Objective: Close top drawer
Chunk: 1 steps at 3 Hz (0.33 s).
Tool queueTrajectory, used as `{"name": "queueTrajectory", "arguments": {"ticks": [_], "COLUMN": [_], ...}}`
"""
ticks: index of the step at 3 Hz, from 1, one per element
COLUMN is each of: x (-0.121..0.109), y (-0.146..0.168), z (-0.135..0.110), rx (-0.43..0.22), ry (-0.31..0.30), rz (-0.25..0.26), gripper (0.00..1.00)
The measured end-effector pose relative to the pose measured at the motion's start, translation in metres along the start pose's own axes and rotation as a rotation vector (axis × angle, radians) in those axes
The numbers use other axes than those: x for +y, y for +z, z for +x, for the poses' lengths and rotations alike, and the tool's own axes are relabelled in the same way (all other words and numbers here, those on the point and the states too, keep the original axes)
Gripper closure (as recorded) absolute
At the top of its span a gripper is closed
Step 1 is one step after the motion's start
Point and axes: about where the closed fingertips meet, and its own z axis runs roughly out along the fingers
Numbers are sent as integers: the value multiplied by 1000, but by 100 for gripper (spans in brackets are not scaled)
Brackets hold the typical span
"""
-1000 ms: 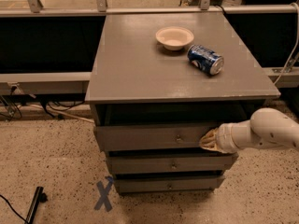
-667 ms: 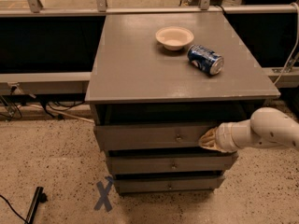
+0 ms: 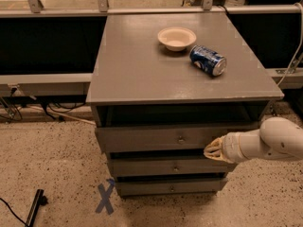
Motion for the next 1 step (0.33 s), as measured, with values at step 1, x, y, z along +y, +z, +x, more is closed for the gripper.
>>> {"name": "queueTrajectory", "arguments": {"ticks": [1], "x": [33], "y": [-22], "z": [0], "rx": [45], "ry": [6], "rz": [-10], "gripper": [100]}}
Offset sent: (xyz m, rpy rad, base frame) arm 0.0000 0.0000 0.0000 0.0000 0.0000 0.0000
